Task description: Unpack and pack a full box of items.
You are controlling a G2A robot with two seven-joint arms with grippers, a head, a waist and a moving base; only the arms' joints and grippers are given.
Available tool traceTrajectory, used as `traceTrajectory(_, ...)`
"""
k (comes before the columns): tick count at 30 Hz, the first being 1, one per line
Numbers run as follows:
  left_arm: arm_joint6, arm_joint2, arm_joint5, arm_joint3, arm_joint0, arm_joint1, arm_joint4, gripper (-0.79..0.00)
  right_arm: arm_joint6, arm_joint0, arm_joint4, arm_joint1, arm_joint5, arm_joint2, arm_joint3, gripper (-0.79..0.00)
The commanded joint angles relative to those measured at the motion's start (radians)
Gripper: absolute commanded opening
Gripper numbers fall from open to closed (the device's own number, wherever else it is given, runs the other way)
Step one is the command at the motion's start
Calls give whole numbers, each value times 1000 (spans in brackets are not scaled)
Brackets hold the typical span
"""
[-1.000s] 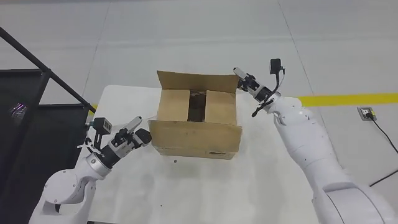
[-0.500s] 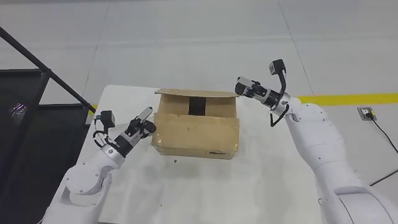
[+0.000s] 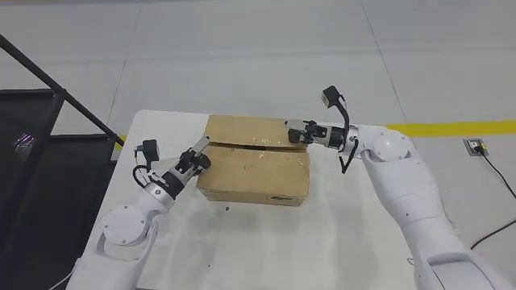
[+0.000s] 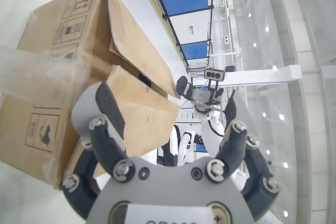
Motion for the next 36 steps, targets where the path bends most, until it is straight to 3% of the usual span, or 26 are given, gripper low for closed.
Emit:
traceTrajectory(1, 5, 7, -3, 7, -6, -2, 2, 0, -23, -15, -15, 4, 23, -2, -35, 0)
traceTrajectory(16, 7, 10, -15, 7, -16, -6, -15, 0, -67, -36, -55, 9, 55, -8, -71, 0)
traceTrajectory(21, 11, 11, -15, 5, -12, -6, -14, 0, -121, -85, -26, 13, 114, 1, -138, 0)
traceTrajectory(36, 101, 38, -14, 4, -12, -18, 35, 0, -63, -136, -2, 31, 260, -8, -249, 0)
